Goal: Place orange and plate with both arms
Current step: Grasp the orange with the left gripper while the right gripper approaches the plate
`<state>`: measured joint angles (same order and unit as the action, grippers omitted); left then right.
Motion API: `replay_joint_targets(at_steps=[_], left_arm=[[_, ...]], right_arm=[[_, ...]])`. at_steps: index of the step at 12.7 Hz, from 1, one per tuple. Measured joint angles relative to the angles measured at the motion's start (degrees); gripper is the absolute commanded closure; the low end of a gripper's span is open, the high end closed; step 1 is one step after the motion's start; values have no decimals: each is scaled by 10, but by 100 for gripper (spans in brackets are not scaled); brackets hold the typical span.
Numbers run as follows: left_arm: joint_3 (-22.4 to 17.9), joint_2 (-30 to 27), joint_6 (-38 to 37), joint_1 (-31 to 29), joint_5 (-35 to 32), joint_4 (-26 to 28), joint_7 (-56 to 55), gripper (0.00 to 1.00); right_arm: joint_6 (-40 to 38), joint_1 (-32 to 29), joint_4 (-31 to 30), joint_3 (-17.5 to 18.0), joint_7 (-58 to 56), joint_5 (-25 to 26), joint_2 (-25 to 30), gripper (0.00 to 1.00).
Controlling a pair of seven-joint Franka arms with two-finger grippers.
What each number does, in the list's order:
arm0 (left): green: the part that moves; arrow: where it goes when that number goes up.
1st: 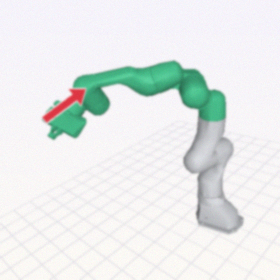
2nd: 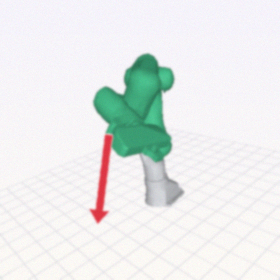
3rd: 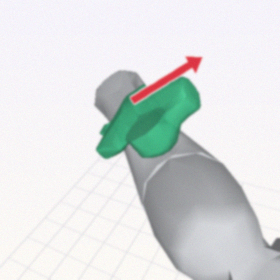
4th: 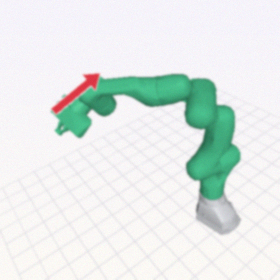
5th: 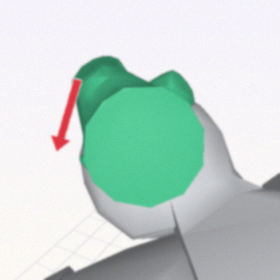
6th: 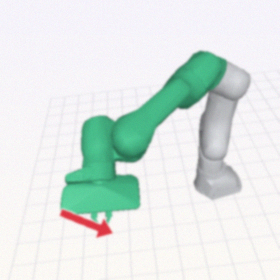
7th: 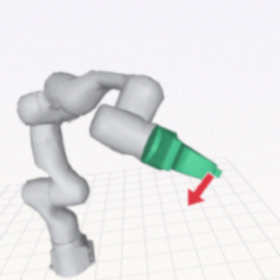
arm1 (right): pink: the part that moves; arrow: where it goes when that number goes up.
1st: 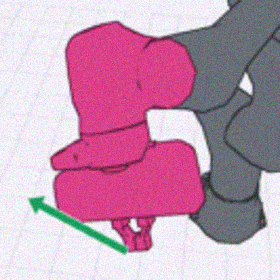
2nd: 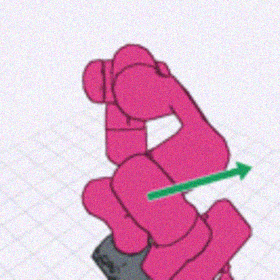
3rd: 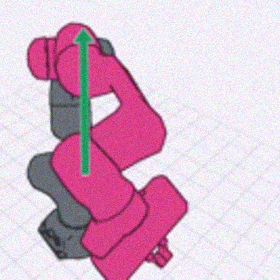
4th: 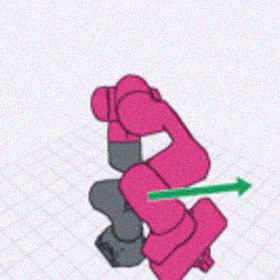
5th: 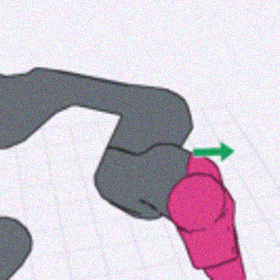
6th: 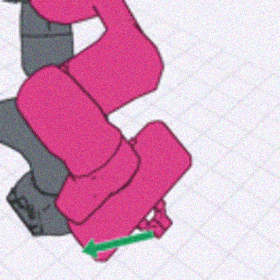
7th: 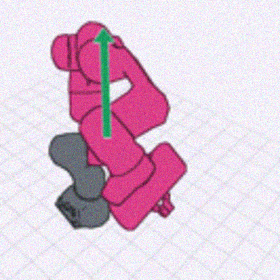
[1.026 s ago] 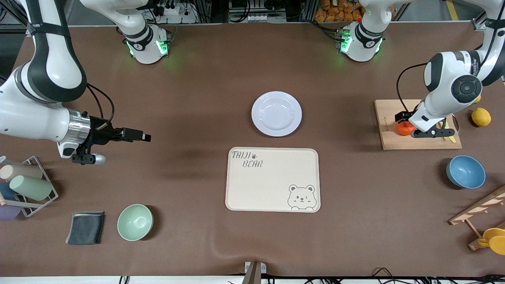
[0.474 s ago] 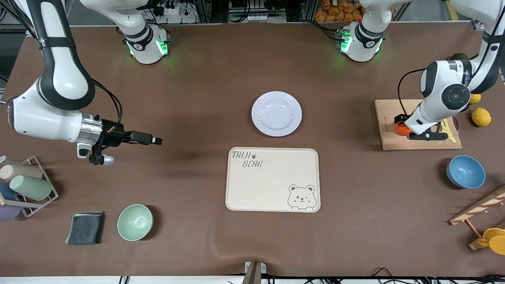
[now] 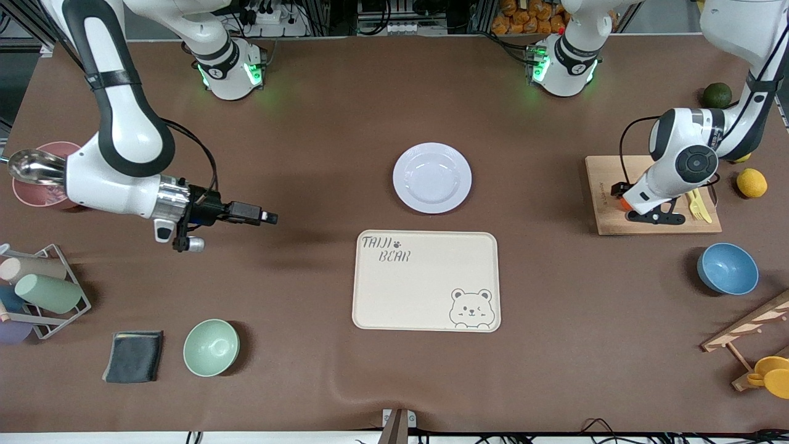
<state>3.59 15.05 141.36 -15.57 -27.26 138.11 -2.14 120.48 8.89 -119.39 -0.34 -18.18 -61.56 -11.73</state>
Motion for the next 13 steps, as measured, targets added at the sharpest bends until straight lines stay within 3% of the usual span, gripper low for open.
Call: replay_joint_targets(at_steps=[1, 2, 3, 8, 13], left_arm=[[0, 4, 5, -3, -1, 0, 2, 75], [1, 5, 7, -4, -1, 0, 2, 89], [3, 4, 8, -3, -2, -1, 3, 94], [38, -44, -20, -4, 2, -18, 26, 95], [175, -124, -230, -3, 144, -92, 21, 96]], right_arm=[[2, 2, -12, 0, -25, -24, 0, 0], [3, 3, -21, 0, -44, -40, 0, 0], [3, 4, -28, 0, -55, -48, -1, 0], [2, 4, -43, 0, -105, -85, -2, 0], [2, 22, -88, 1, -181, -171, -9, 2]])
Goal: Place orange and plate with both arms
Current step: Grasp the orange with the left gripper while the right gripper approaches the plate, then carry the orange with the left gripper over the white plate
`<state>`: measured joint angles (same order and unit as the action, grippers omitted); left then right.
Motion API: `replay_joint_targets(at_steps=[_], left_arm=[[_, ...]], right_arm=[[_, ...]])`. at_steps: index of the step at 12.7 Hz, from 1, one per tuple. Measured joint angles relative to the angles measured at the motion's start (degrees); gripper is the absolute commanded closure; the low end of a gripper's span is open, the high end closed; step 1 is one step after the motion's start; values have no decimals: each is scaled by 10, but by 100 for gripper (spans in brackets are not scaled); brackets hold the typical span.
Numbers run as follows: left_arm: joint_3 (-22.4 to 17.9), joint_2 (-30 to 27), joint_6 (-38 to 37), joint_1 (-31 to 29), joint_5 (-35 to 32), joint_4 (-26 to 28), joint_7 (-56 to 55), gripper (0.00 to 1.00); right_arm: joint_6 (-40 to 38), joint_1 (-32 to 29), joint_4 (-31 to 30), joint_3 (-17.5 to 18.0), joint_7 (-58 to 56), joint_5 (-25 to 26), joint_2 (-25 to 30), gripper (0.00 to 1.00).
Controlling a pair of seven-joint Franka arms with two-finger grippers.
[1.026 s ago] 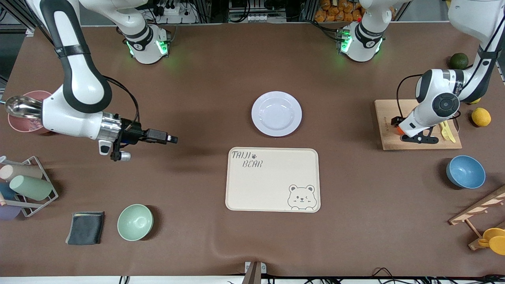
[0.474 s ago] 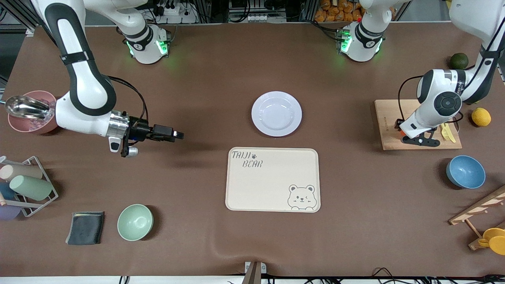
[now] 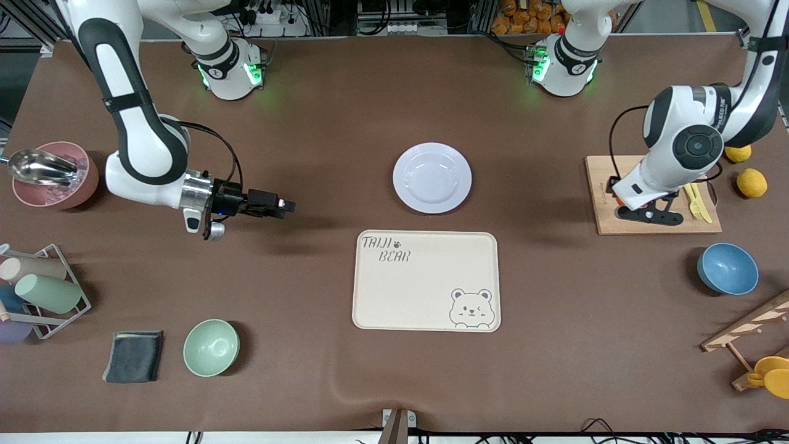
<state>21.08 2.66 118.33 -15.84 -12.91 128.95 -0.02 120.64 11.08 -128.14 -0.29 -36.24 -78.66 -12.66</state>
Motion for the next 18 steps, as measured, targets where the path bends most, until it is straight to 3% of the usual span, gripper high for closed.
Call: replay_joint_targets(at_steps=[3, 7, 9, 13, 15, 18], left_arm=[[84, -12, -58, 1, 81, -28, -51, 98], [239, 2, -60, 5, 116, -29, -216, 100], [292, 19, -57, 15, 140, -32, -272, 100], [302, 118, -1, 112, 120, -65, -415, 100], [301, 190, 18, 156, 43, -89, -508, 100], [289, 311, 22, 183, -73, -160, -617, 100]], right_arm=[[3, 32, -16, 0, -33, -52, -2, 4], [4, 41, -37, 0, -65, -70, -20, 5], [3, 52, -41, 0, -75, -91, -22, 6], [5, 82, -52, 0, -115, -149, -35, 9], [6, 99, -52, 0, -154, -195, -53, 9], [24, 115, -52, 0, -171, -216, -68, 9]])
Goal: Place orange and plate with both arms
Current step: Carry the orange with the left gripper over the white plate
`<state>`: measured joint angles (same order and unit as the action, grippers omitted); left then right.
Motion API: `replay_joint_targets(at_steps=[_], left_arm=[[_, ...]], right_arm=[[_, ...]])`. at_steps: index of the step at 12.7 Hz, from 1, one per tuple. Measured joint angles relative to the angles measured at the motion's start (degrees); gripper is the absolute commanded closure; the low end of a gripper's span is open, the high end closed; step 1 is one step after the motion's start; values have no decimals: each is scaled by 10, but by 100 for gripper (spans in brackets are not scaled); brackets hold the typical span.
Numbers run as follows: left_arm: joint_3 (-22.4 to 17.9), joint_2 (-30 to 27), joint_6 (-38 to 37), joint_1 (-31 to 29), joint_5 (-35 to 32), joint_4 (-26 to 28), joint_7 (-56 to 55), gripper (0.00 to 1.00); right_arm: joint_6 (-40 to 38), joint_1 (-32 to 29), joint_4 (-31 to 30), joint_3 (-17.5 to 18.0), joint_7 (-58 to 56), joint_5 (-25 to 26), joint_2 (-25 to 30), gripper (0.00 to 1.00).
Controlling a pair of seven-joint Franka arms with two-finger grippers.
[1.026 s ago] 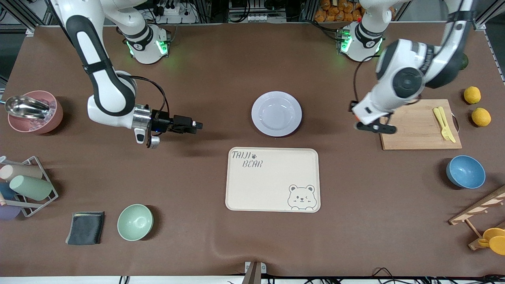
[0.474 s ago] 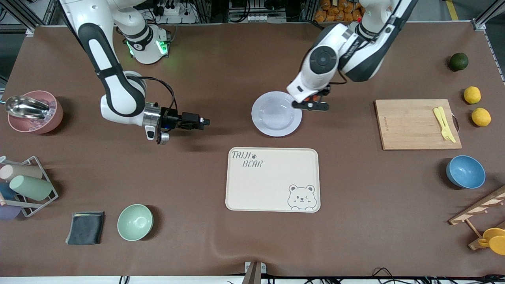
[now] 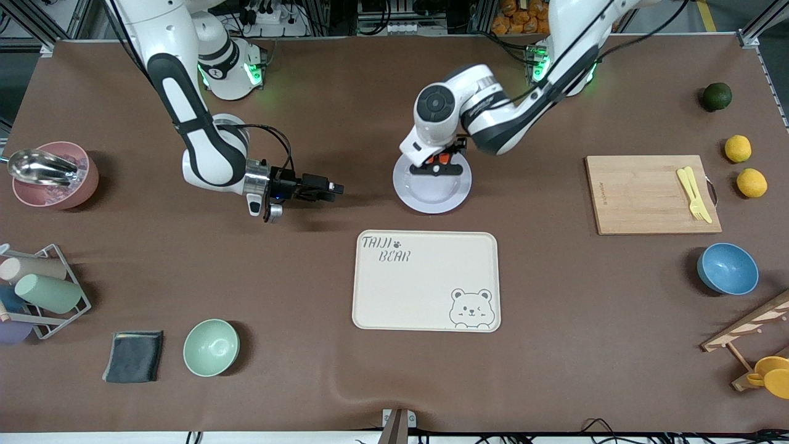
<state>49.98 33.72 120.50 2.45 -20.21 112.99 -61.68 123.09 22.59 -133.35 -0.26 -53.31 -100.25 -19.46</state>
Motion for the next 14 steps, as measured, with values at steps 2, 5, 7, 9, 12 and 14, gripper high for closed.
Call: replay_joint_targets(at_steps=[2, 5, 7, 9, 12, 14], left_arm=[[-37, 59, 0, 36, -32, -43, -30, 100], [-86, 84, 11, 94, -33, -69, -39, 68], [-89, 85, 18, 106, -33, -71, -54, 0], [-90, 85, 19, 105, -33, -75, -58, 0], [-90, 70, 15, 95, -33, -89, -58, 0], [-91, 32, -8, 78, -33, -101, -58, 0]], right_arm=[[10, 17, 1, 0, -1, -25, 0, 10], [29, 45, 3, 0, -1, -51, 0, 10], [32, 51, 4, 0, -1, -55, 0, 10], [32, 51, 4, 0, -1, -55, 0, 10], [33, 52, 4, 0, -1, -55, 0, 12], [39, 59, 4, 0, -9, -75, -1, 16]])
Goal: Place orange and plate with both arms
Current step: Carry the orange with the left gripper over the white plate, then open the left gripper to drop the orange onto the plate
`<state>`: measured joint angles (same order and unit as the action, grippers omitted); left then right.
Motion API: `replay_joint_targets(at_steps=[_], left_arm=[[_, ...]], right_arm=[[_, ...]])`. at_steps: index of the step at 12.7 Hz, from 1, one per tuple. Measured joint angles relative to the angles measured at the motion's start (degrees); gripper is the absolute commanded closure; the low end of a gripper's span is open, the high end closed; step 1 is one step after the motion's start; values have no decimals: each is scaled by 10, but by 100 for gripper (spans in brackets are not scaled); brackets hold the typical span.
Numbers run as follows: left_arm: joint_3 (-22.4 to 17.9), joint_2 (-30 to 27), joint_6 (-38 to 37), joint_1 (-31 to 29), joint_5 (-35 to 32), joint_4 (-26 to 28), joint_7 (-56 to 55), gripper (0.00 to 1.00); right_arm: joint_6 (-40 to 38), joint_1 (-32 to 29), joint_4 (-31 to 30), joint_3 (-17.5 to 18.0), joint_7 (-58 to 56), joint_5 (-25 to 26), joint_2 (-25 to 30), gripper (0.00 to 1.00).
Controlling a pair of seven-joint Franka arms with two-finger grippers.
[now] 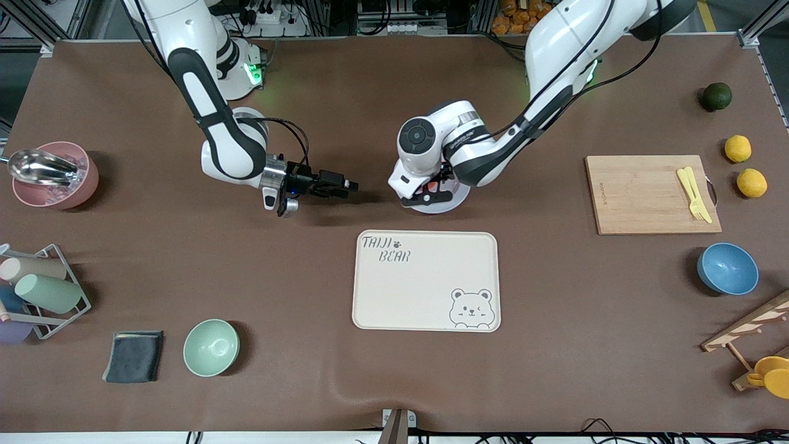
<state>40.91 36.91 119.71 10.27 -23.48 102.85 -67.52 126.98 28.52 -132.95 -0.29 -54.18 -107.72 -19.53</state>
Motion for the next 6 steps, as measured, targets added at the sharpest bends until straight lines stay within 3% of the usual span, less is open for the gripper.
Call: replay_joint_targets(at_steps=[3, 6], left_arm=[[0, -61, -67, -51, 0, -36, 33, 0], [1, -88, -115, -108, 1, -71, 100, 0]], right_arm=[[25, 42, -1, 0, -54, -68, -15, 26], [26, 73, 2, 1, -65, -97, -36, 34]])
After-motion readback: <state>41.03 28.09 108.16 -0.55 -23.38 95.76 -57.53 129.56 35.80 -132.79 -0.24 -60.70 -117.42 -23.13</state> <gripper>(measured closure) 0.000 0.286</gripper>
